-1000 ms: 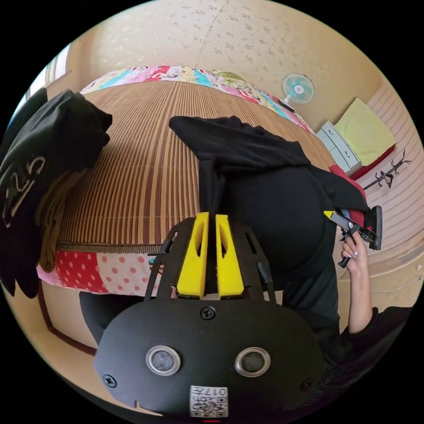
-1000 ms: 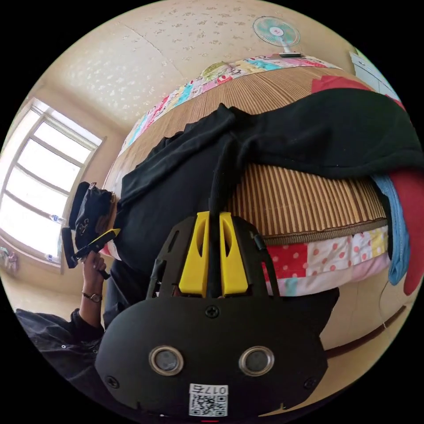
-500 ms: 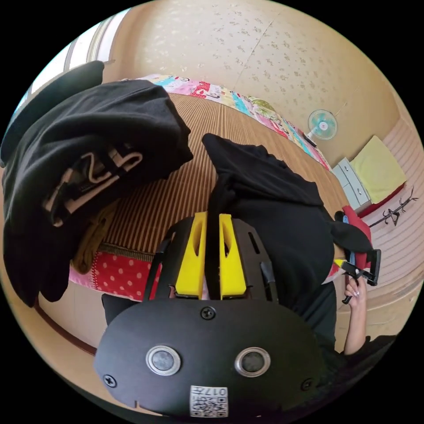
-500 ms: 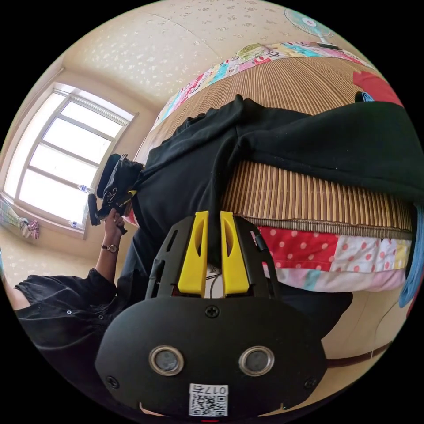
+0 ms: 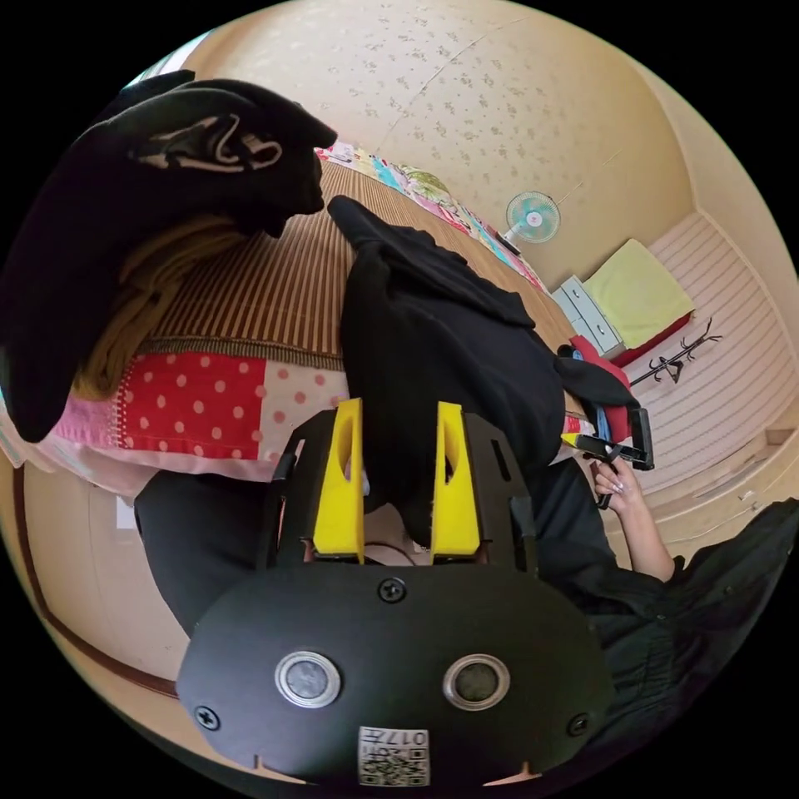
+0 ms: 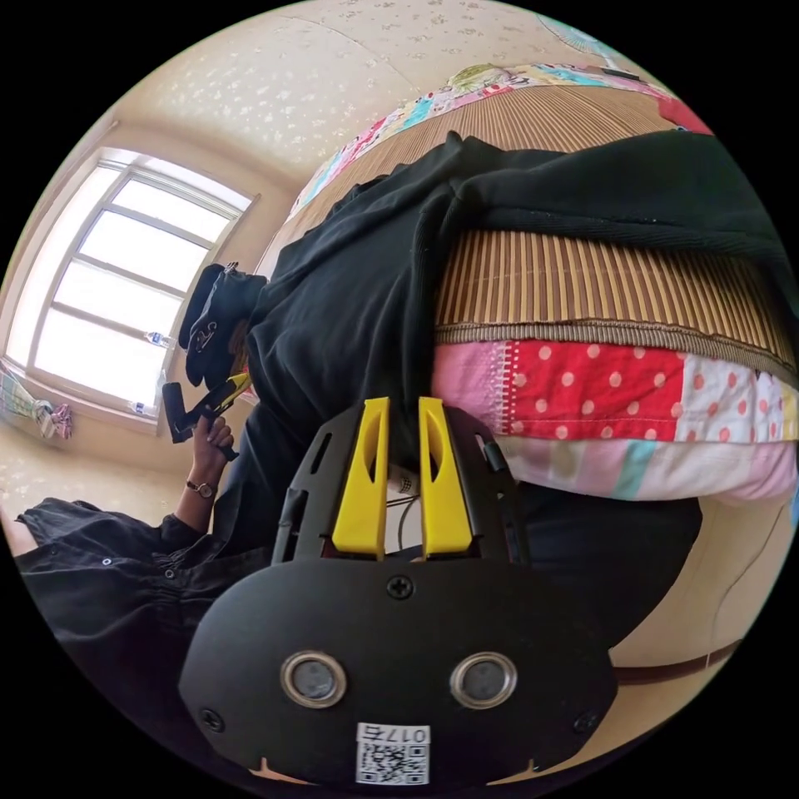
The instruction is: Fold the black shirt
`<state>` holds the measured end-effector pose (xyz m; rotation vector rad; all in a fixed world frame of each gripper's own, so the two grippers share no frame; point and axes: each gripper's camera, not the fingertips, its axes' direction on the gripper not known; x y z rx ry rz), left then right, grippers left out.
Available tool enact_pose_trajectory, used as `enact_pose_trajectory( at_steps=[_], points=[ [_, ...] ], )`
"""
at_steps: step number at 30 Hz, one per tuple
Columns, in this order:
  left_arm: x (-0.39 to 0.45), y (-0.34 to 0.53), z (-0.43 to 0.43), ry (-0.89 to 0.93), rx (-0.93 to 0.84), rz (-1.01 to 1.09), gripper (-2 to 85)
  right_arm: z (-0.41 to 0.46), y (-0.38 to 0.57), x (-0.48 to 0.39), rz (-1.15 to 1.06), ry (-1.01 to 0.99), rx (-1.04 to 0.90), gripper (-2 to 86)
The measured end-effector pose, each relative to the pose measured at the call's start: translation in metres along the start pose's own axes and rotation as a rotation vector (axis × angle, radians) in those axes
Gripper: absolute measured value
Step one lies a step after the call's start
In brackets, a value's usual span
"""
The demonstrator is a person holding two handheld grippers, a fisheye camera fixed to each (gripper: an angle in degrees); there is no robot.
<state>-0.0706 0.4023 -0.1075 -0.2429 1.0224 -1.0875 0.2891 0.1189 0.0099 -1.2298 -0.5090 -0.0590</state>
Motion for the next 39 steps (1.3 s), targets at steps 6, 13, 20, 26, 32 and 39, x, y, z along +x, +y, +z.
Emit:
enact_pose_trajectory(
  at_steps=[6,13,20,26,32,39],
  points=[
    [-0.02,0.001,-0.01,0.002,-0.013,-0.029,10.8,-0.015,0.015,0.001,0.053,0.112,0.059,8.6],
    [-0.014,0.004,0.01,0.041,-0.1,-0.02,10.2,0.004,0.015,0.004,0.053,0.002,0.03,8.4],
    [0.011,-0.015,-0.032,0.076,-0.063,0.296,4.0,-0.019,0.02,-0.044,-0.19,-0.013,0.089,3.5],
    [-0.03,-0.025,-0.066,0.098,-0.11,0.223,3.7,-0.067,0.039,-0.024,-0.285,-0.175,0.149,2.4],
    [-0.028,-0.013,-0.018,-0.078,-0.311,0.112,4.0,0.024,0.028,-0.056,-0.28,0.135,-0.246,1.5],
    [-0.033,-0.002,-0.056,-0.012,0.019,-0.12,6.2,-0.021,-0.001,-0.078,-0.239,0.032,-0.022,1.6]
  ],
)
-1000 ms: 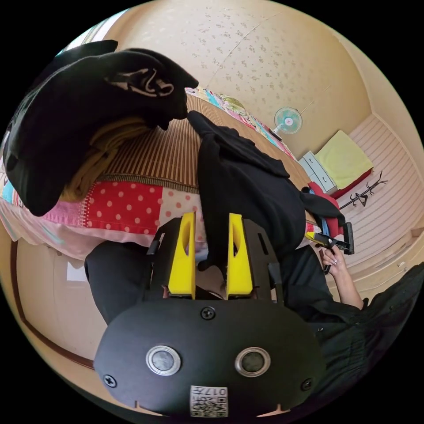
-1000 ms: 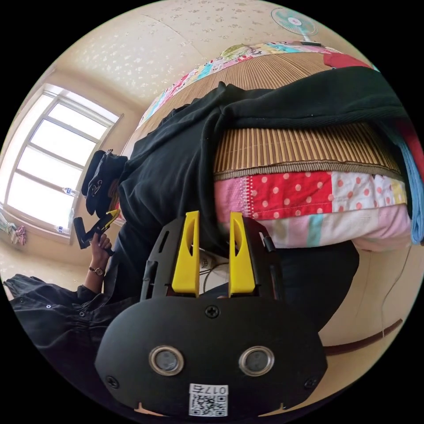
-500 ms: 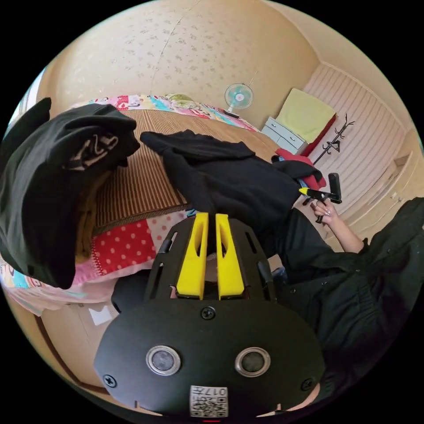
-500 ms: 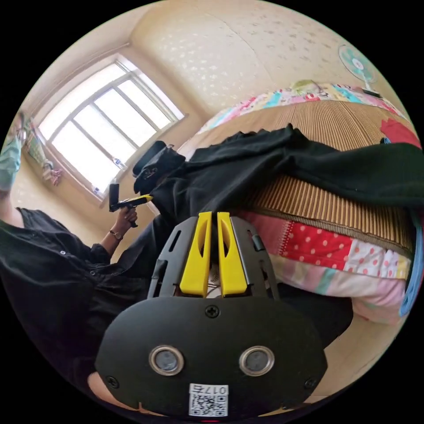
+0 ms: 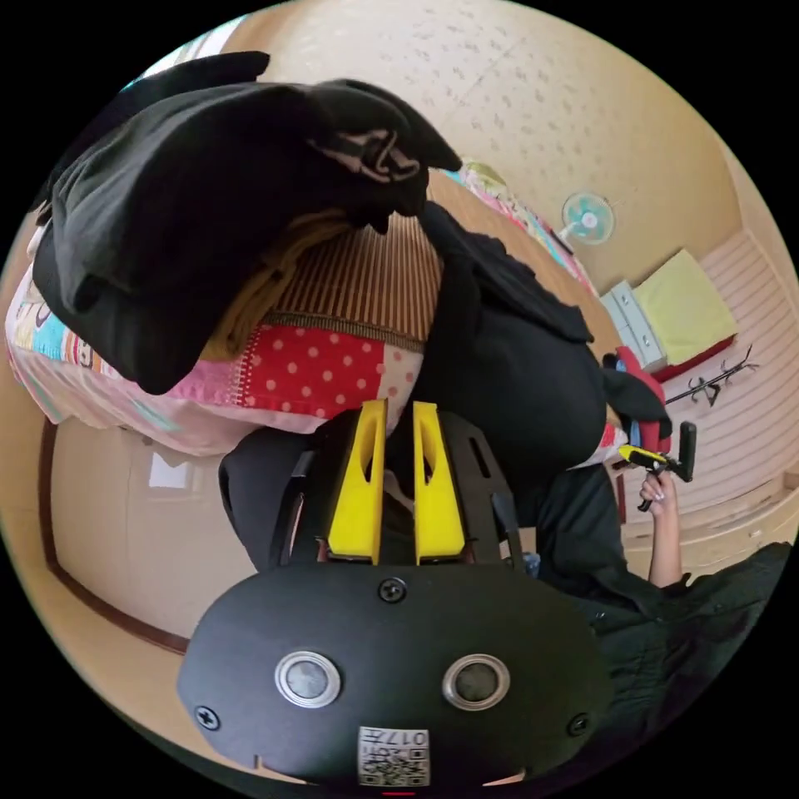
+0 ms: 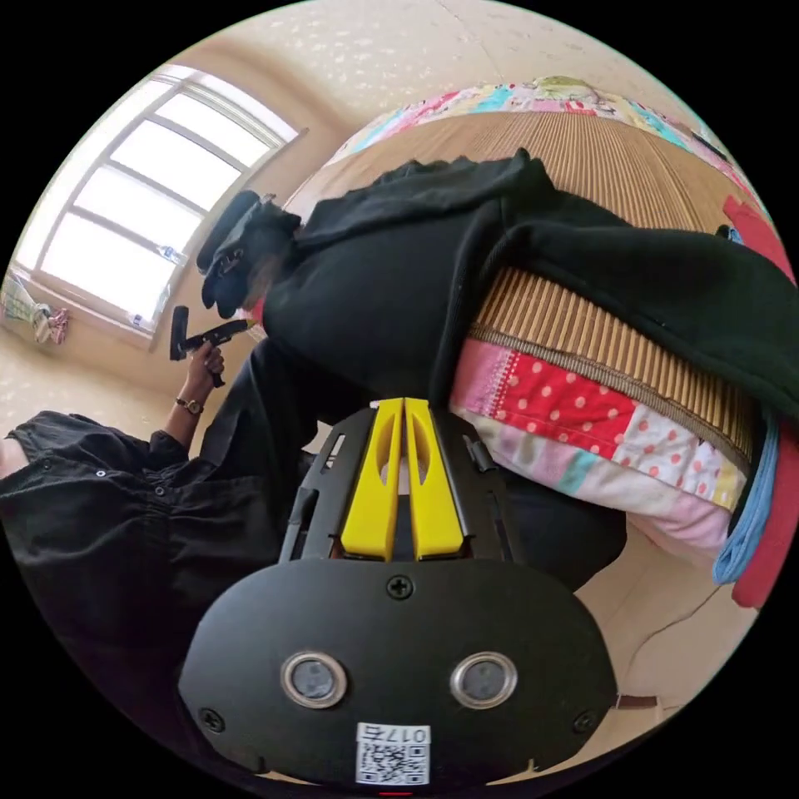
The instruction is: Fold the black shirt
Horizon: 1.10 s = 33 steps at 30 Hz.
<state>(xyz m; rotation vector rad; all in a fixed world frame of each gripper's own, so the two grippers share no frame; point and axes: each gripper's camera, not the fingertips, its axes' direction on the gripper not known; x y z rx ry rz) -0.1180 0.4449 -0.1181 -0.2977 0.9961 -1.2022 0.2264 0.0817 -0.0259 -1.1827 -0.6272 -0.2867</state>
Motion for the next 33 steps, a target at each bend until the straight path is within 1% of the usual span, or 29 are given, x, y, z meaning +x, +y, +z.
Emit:
enact_pose_trajectory(
  at_steps=[3,5,7,9,10,12,13,15,17,20,22,24,26,28,30,33],
  points=[
    [0.02,-0.006,-0.008,0.016,0.061,0.04,6.6,-0.017,-0.043,0.0,0.034,0.013,0.111,3.4],
    [0.04,-0.013,-0.005,0.0,0.079,0.099,7.5,-0.012,-0.08,-0.002,0.048,0.064,0.122,5.2],
    [0.064,-0.026,0.008,0.012,0.063,0.18,8.0,-0.001,-0.117,-0.003,0.069,0.133,0.139,6.8],
    [0.091,-0.051,0.034,0.062,-0.015,0.256,9.0,0.017,-0.165,0.008,0.149,0.157,0.145,7.4],
    [0.096,-0.057,0.04,0.064,-0.024,0.259,9.4,0.023,-0.177,0.011,0.168,0.158,0.137,7.5],
    [0.112,-0.082,0.055,0.029,-0.01,0.255,12.4,0.058,-0.226,0.017,0.173,0.189,0.006,7.7],
    [0.115,-0.087,0.059,0.015,-0.004,0.254,12.5,0.067,-0.237,0.017,0.168,0.207,-0.021,7.8],
    [0.124,-0.109,0.077,-0.016,-0.001,0.245,12.6,0.099,-0.266,0.015,0.177,0.295,-0.069,8.8],
    [0.128,-0.121,0.093,-0.053,-0.011,0.23,12.6,0.116,-0.278,0.013,0.188,0.322,-0.073,9.4],
    [0.131,-0.129,0.122,-0.171,-0.054,0.175,12.4,0.138,-0.283,0.012,0.227,0.345,-0.065,9.8],
    [0.13,-0.127,0.138,-0.173,-0.075,0.151,11.9,0.149,-0.279,0.009,0.237,0.353,-0.059,9.4],
    [0.129,-0.123,0.149,-0.201,-0.09,0.128,9.4,0.156,-0.272,0.003,0.248,0.381,-0.023,7.7],
    [0.13,-0.122,0.144,-0.21,-0.073,0.129,6.7,0.148,-0.268,-0.01,0.231,0.402,0.026,5.7],
    [0.13,-0.123,0.132,-0.17,-0.031,0.128,5.0,0.135,-0.266,-0.032,0.188,0.396,0.073,4.1],
    [0.129,-0.125,0.121,-0.184,-0.004,0.132,4.0,0.117,-0.261,-0.062,0.135,0.343,0.138,3.1],
    [0.116,-0.123,0.118,-0.189,0.014,0.103,3.9,0.11,-0.248,-0.078,0.122,0.293,0.175,2.5]
  ],
)
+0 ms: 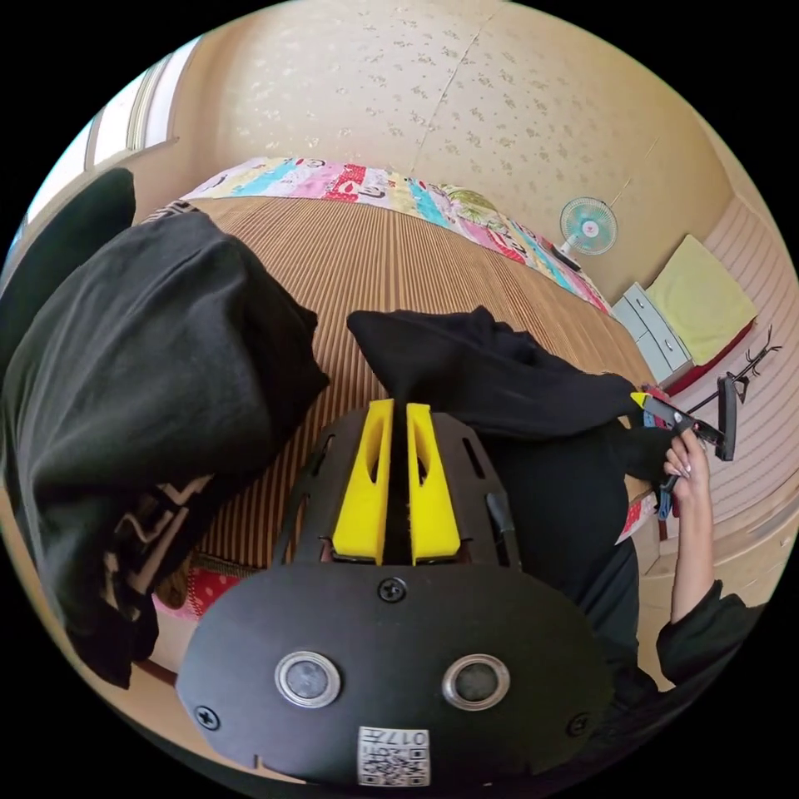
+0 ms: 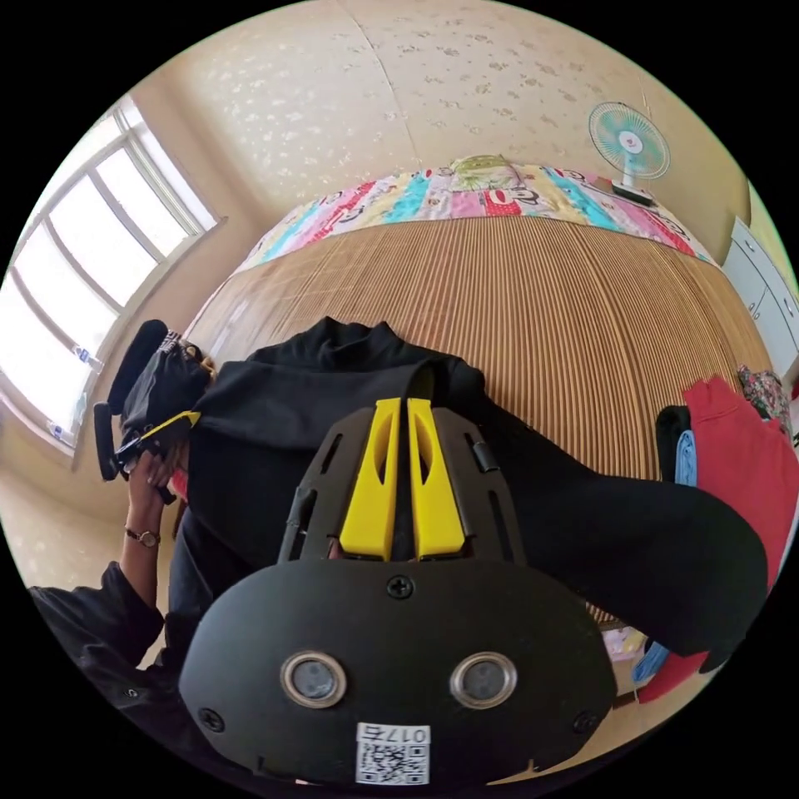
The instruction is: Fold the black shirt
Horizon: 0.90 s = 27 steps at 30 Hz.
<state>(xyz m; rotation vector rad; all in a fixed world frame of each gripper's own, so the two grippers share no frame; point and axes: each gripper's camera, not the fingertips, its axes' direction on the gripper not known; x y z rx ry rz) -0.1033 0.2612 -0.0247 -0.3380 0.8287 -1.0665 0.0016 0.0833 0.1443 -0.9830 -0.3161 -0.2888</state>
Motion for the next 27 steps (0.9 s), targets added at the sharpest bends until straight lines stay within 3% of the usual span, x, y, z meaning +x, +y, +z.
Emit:
enact_pose_trajectory(
  at_steps=[5,11,16,22,27],
  points=[
    [-0.006,0.016,0.022,-0.004,-0.056,-0.027,4.8,0.052,0.037,0.028,0.09,0.011,-0.162,2.6],
    [-0.002,0.035,0.003,-0.012,-0.006,-0.066,7.7,0.023,0.073,0.049,0.186,-0.133,-0.082,4.4],
    [0.014,0.069,-0.019,0.13,0.071,-0.066,8.0,-0.057,0.12,0.08,0.355,-0.11,0.102,6.2],
    [0.046,0.1,-0.013,0.255,0.051,-0.047,7.9,-0.176,0.18,0.131,0.597,0.244,0.345,8.0],
    [0.064,0.102,0.012,0.433,-0.041,-0.066,7.9,-0.214,0.243,0.202,0.837,0.049,0.483,8.4]
  ],
)
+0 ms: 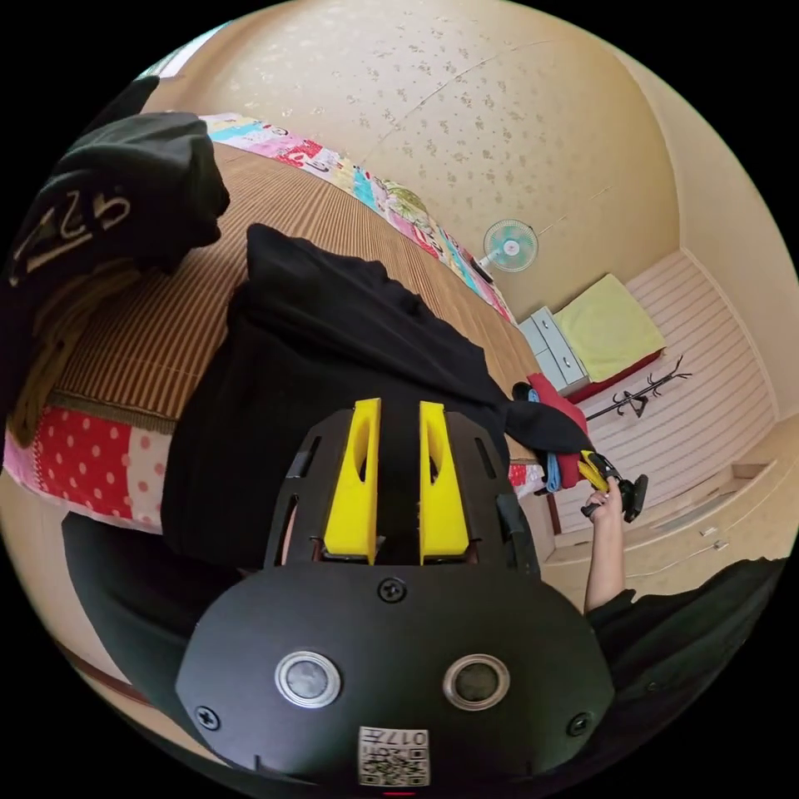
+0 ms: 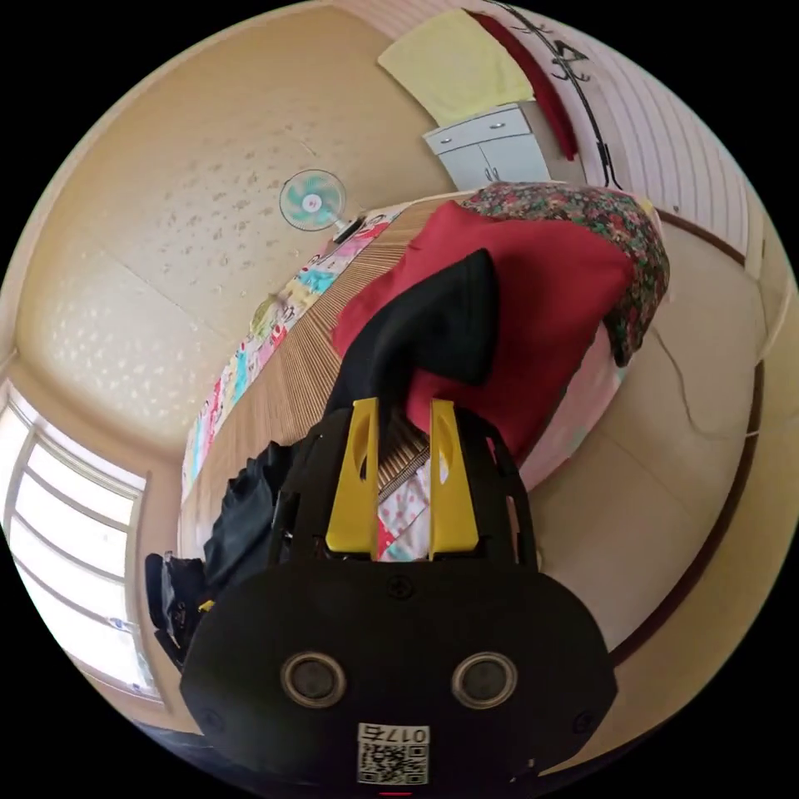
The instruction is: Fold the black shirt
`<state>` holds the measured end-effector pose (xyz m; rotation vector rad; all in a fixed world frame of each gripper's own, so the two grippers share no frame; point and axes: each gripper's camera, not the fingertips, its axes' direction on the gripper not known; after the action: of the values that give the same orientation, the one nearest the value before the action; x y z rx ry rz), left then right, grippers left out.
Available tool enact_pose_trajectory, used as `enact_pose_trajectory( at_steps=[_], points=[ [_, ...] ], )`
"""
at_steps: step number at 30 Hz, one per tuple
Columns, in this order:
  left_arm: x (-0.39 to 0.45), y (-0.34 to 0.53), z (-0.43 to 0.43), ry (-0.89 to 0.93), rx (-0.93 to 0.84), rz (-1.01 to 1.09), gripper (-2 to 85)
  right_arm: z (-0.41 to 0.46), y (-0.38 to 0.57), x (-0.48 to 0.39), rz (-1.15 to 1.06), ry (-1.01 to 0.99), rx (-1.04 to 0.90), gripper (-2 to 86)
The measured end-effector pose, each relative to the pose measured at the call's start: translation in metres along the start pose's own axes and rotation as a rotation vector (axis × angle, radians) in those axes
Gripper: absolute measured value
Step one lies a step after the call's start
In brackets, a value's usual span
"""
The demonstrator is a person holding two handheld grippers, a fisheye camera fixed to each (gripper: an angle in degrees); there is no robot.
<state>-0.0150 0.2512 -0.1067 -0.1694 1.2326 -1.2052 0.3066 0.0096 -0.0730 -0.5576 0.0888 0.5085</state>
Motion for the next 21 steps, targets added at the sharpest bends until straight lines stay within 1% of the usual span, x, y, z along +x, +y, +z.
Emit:
enact_pose_trajectory(
  at_steps=[2,4,6,7,8,9,11,13,15,17,19,20,21],
  points=[
    [0.01,-0.001,0.006,-0.005,-0.02,0.028,7.9,-0.018,0.002,0.014,0.076,-0.06,0.067,8.6],
    [0.021,-0.001,0.007,-0.022,-0.017,0.057,7.9,-0.035,0.006,0.015,0.088,-0.08,0.128,8.7],
    [0.029,-0.001,0.01,-0.012,-0.023,0.081,7.9,-0.052,0.014,0.012,0.074,0.03,0.214,8.7],
    [0.03,-0.001,0.011,-0.005,-0.028,0.083,7.9,-0.053,0.015,0.012,0.075,0.061,0.223,8.7],
    [0.031,-0.002,0.015,0.013,-0.048,0.078,7.9,-0.05,0.014,0.014,0.077,0.091,0.201,8.6],
    [0.029,-0.003,0.02,0.031,-0.074,0.067,7.9,-0.042,0.008,0.016,0.067,0.072,0.146,8.6],
    [0.027,-0.004,0.026,0.046,-0.096,0.053,7.9,-0.034,0.001,0.014,0.025,0.034,0.095,8.0],
    [0.025,-0.004,0.029,0.045,-0.109,0.044,7.9,-0.029,-0.007,0.007,-0.01,0.1,0.078,7.1],
    [0.022,-0.005,0.033,0.05,-0.127,0.034,7.9,-0.013,-0.027,-0.001,-0.067,0.241,-0.023,5.0],
    [0.02,-0.006,0.04,0.061,-0.161,0.021,7.9,-0.016,-0.038,-0.004,-0.081,0.247,-0.065,4.2],
    [0.019,-0.007,0.045,0.061,-0.178,0.009,7.9,-0.043,-0.04,-0.013,-0.136,0.23,0.001,3.8],
    [0.02,-0.007,0.046,0.062,-0.177,0.014,7.9,-0.068,-0.038,-0.02,-0.184,0.236,0.074,3.6],
    [0.023,-0.007,0.048,0.059,-0.174,0.022,7.9,-0.088,-0.036,-0.021,-0.205,0.273,0.121,3.5]
  ],
)
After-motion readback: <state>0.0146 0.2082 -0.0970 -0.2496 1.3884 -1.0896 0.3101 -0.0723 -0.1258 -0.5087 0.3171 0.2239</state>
